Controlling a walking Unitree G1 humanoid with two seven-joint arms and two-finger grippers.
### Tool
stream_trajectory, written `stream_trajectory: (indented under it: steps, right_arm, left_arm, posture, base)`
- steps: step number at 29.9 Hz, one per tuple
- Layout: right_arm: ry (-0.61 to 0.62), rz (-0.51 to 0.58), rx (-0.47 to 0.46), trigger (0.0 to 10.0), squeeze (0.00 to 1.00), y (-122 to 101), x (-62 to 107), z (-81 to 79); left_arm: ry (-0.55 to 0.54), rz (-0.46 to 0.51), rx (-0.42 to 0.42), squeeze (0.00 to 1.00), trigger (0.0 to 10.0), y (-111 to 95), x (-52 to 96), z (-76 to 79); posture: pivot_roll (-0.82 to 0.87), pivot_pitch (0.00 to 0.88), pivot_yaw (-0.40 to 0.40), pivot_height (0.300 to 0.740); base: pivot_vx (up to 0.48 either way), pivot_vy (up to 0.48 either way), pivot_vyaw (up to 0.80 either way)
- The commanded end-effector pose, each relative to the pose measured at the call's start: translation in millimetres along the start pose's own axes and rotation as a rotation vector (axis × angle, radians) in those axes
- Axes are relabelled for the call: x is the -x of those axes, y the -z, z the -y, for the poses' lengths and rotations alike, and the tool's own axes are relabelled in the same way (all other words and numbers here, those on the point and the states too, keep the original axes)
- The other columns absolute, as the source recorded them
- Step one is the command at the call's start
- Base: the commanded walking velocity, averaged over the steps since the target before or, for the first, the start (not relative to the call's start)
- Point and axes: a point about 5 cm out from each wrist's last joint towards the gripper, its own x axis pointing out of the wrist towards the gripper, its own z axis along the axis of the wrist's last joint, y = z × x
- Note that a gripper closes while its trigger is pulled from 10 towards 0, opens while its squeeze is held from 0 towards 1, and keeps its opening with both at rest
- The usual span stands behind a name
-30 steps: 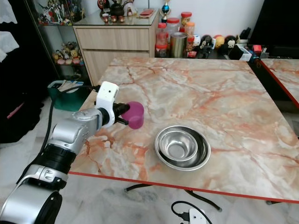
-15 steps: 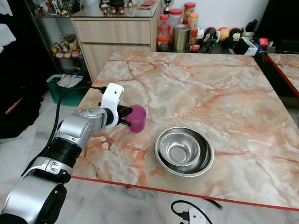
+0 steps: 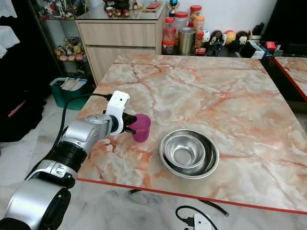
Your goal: Setting the table
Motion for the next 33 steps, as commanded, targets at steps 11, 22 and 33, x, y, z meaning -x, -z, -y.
stream_trajectory:
  steps: [11, 22, 33]
  right_arm:
    - [-0.001, -0.002, -0.010, 10.0, 0.00, 1, -0.1, -1.2]
    - [-0.001, -0.003, -0.010, 10.0, 0.00, 1, 0.0, -1.1]
    - [-0.002, -0.004, -0.005, 10.0, 0.00, 1, 0.0, -0.4]
  left_arm:
    - [0.024, 0.014, -0.035, 0.53, 10.0, -8, -1.5, 4.3]
    - [0.010, 0.030, -0.036, 0.84, 10.0, -10, -0.2, 1.3]
    - [-0.070, 0.105, -0.020, 0.00, 10.0, -23, 6.9, -12.9]
  posture:
    - [0.04, 0.000, 0.042, 0.740]
    - [0.04, 0.000, 0.041, 0.740]
    - [0.05, 0.000, 0.033, 0.740]
  base:
    - [0.000, 0.000, 0.00]
    - [0.000, 0.000, 0.00]
    - [0.000, 0.000, 0.00]
